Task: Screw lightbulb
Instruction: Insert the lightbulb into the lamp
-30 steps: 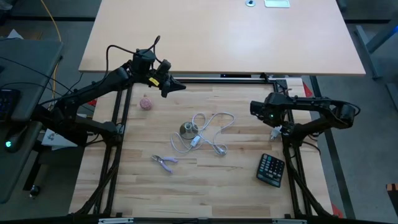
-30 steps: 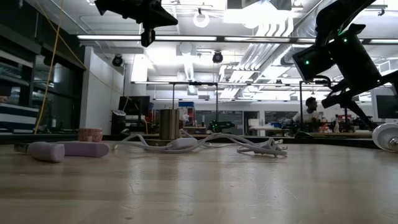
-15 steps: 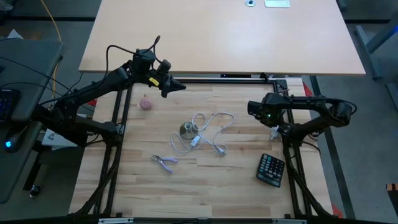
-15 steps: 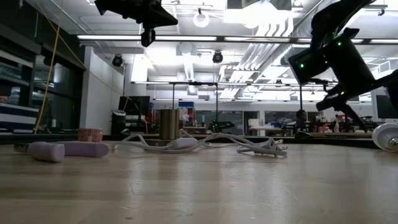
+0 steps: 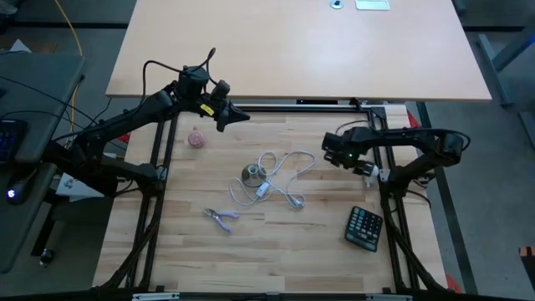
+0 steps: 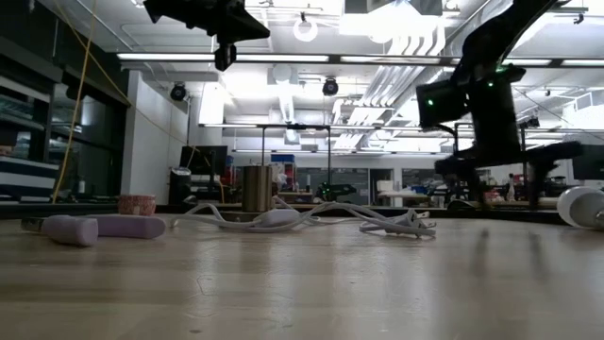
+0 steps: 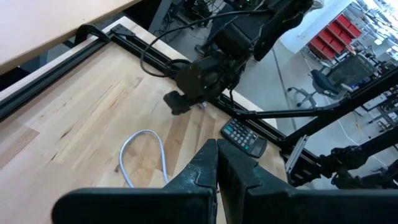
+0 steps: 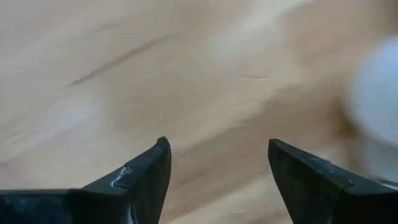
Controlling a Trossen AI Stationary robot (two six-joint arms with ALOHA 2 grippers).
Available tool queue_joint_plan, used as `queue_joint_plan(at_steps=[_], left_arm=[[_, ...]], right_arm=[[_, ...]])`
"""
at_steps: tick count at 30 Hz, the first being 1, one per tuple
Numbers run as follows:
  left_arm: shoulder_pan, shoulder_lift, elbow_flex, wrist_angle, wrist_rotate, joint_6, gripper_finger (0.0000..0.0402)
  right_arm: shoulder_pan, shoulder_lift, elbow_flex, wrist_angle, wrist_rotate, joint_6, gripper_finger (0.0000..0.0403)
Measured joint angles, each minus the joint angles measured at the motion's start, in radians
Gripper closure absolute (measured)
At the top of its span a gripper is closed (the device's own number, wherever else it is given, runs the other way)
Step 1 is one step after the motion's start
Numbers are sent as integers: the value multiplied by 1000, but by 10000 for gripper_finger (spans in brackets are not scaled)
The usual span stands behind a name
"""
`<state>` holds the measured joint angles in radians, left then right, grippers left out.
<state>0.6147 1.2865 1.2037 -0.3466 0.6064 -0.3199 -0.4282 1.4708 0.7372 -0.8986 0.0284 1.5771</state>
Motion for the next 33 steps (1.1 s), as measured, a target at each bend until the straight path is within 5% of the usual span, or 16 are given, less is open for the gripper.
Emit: queue_joint_plan(at_steps=[5, 13, 33], left_arm=[[0, 0, 0, 0, 0, -1, 401], [0, 0, 0, 0, 0, -1, 401], [0, 0, 0, 1, -1, -2, 401]], right_arm=[[23, -32, 37, 91, 34, -204, 143], [31, -34, 50, -320, 74, 19, 143], [49, -30, -8, -391, 129, 200, 143]])
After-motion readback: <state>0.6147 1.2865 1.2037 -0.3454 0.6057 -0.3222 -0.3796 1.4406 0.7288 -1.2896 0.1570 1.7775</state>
